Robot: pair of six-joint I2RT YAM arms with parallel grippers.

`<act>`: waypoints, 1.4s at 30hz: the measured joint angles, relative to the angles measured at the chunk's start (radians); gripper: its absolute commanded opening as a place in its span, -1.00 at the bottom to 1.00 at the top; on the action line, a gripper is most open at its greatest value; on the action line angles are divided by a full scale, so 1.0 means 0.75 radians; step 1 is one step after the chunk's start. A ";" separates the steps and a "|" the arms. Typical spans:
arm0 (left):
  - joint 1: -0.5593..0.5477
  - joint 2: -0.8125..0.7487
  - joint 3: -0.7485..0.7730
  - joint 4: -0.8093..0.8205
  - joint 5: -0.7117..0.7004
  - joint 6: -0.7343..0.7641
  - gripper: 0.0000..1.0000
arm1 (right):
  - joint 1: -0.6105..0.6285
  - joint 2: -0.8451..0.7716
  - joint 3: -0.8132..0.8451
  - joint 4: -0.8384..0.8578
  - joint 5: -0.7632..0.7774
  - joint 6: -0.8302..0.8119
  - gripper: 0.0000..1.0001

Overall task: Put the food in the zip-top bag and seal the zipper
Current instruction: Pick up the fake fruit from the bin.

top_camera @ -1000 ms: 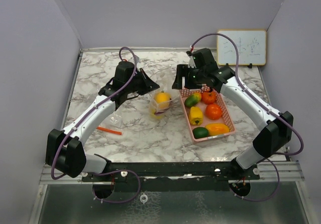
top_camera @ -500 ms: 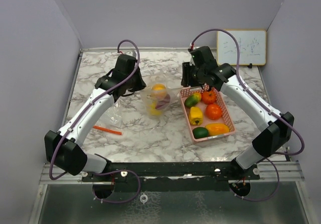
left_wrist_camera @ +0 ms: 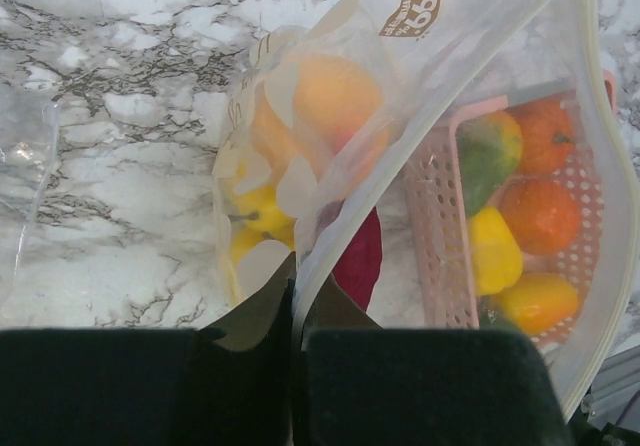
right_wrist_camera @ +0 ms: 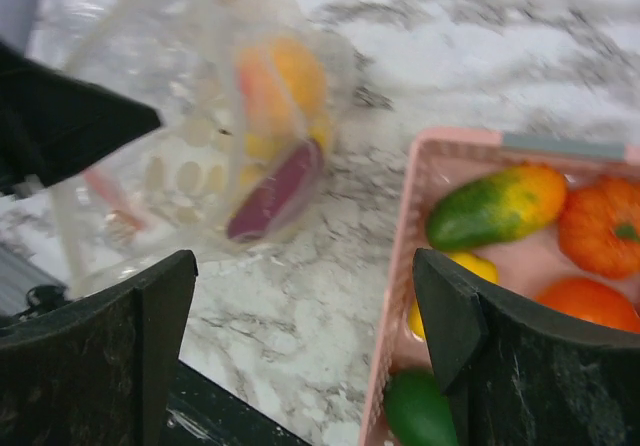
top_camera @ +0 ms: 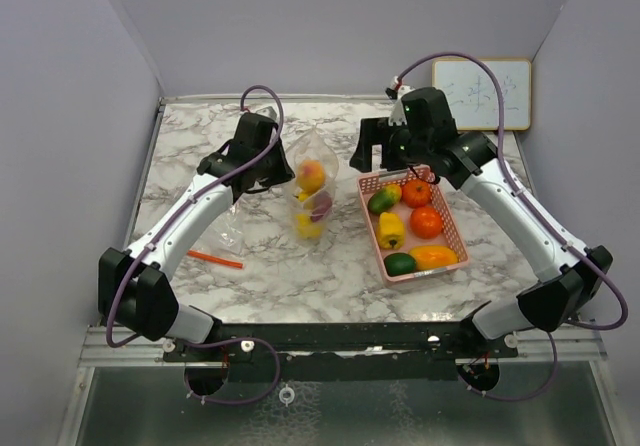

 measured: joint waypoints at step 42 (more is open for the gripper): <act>0.001 -0.004 -0.037 0.126 0.192 0.000 -1.00 | -0.086 0.503 -0.436 0.076 0.575 0.554 -0.55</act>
